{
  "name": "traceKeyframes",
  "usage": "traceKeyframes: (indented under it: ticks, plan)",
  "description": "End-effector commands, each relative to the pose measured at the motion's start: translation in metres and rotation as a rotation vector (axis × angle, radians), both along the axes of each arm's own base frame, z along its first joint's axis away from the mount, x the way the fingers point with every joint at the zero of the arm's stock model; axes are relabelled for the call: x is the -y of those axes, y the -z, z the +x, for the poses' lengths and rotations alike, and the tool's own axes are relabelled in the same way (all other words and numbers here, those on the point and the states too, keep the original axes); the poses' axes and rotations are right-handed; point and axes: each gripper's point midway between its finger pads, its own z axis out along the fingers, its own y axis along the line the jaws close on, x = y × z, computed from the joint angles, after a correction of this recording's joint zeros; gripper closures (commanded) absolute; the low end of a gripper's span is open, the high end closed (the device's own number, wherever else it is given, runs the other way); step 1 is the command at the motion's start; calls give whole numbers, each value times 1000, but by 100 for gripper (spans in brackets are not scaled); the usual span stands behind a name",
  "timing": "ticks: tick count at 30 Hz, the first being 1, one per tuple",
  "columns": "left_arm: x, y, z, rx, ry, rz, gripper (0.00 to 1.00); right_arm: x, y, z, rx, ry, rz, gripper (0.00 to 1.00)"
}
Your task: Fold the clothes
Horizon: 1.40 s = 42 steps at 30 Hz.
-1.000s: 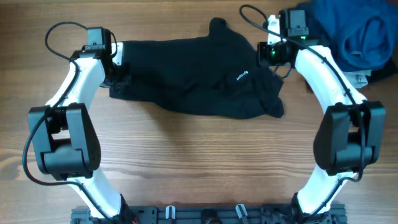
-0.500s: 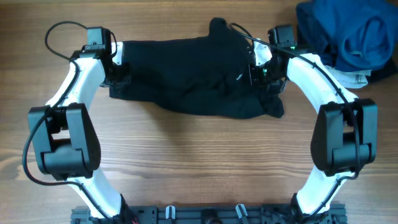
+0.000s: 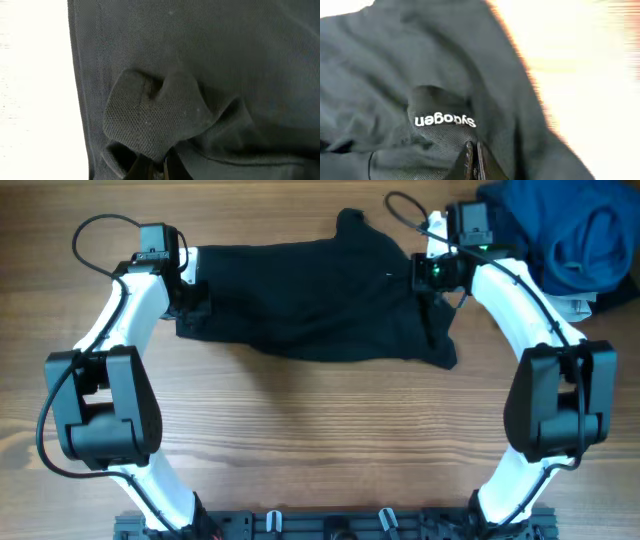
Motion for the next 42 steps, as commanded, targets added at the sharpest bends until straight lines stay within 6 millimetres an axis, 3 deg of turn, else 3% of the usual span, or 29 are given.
traceKeyframes:
  ticks: [1,9,14,20,21,23,24,25,26,27,29,30,32,34,37,42]
  plan:
    - [-3,-1,8,21,-9,5,96,17,-5,11,29,31,-24,96]
    - [-12,-15,32,130,-71,1,96,18,-2,6,8,20,-32,96]
    - [-17,-34,51,212,-84,21,96,18,-2,7,13,21,-32,96]
    - [-41,-35,51,219,-180,69,95,18,-4,10,28,23,-33,96]
    - [-42,-35,50,218,-181,68,91,18,-4,10,28,23,-33,95]
    - [-40,-35,50,218,-177,67,26,18,-4,11,30,22,-33,95]
    - [-39,-34,49,213,-175,67,13,17,-5,11,32,19,-30,70]
    - [-38,-34,47,202,-174,67,2,17,-9,11,37,15,-28,39]
    - [-38,-35,43,191,-173,67,0,17,-16,11,46,14,-28,23]
    - [-37,-40,40,186,-173,67,0,16,-27,11,62,-11,-39,16]
    - [-29,-68,40,188,-151,23,0,15,-60,14,91,-72,-68,11]
    - [-22,-101,47,211,-131,-19,0,14,-79,18,118,-100,-83,7]
    - [-18,-143,64,295,-117,-43,0,13,-114,31,197,-131,-101,4]
    - [-20,-158,79,361,-107,-37,0,5,-126,42,269,-158,-112,4]
    - [-21,-137,98,369,-85,-25,1,-17,-121,55,319,-214,-121,4]
    - [-13,-58,130,324,-28,-38,3,-59,-104,52,306,-294,-114,4]
